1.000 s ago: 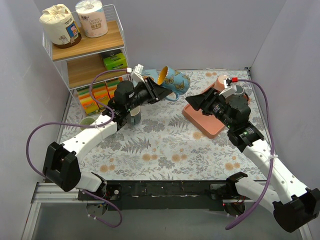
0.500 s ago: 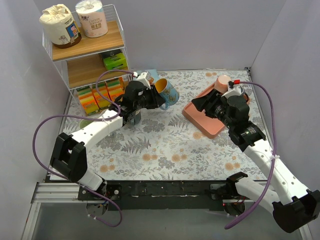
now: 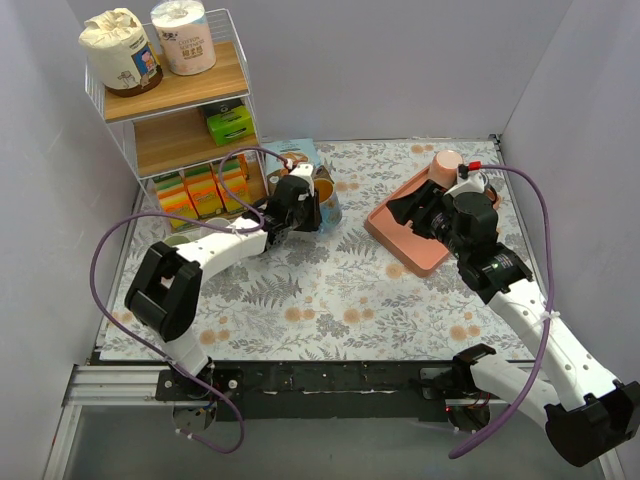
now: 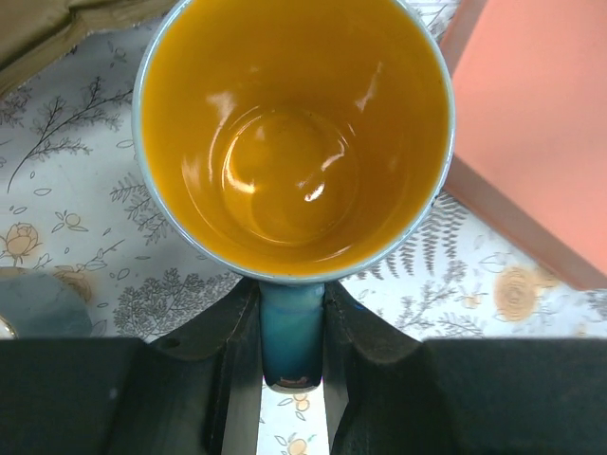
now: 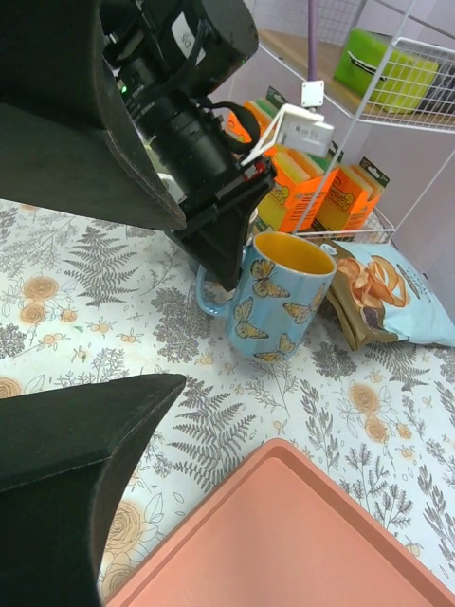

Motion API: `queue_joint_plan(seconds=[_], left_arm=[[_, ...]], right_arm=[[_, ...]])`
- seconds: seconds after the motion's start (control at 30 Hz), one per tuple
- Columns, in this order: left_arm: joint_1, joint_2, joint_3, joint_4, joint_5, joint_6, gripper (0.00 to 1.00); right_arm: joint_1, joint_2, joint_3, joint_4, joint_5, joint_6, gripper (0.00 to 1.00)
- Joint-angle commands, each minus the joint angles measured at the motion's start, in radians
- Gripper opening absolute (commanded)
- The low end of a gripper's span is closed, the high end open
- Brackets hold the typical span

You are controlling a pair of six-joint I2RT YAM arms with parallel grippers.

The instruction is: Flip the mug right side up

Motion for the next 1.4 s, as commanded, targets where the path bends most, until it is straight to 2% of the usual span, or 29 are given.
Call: queue_joint_plan(seconds=[0.0,0.17,0.37,0.73,1.1,1.17,1.2,1.33,1.37], left_arm=[[-0.020,-0.006,0.065,0.108,-0.122,0.066,0.00],[-0.035,0.016,0.008,0.215,-0.168,0.133,0.00],[-0.055,0.023,-0.016,0.234,-0.270,0.163,0.00],[-0.086,0.014,-0.082,0.235,-0.453,0.075,0.00],[-0.087,-0.008,-0.188,0.252,-0.430,0.008,0.00],[-0.090,-0.004,-0.209,0.276,-0.427,0.015,0.14],[-0.090,-0.006,-0.229,0.287,-0.421,0.020,0.24],[-0.092,-0.041,-0.249,0.306,-0.400,0.026,0.54],[-0.093,-0.052,-0.251,0.310,-0.395,0.028,0.57]], right_arm=[[-0.012,-0.027,0.034,-0.002,0.034,-0.013,0.70],[-0.022,-0.035,0.035,-0.011,0.048,-0.018,0.70],[-0.033,-0.026,0.047,-0.010,0.048,-0.022,0.70],[-0.042,-0.018,0.040,-0.010,0.022,-0.016,0.69],[-0.050,-0.041,0.024,-0.028,0.011,-0.022,0.70],[-0.055,-0.032,0.037,-0.033,-0.001,-0.045,0.70],[-0.056,-0.024,0.058,-0.033,-0.022,-0.060,0.70],[-0.059,0.039,0.153,-0.103,-0.024,-0.201,0.70],[-0.061,0.071,0.176,-0.121,-0.015,-0.223,0.70]])
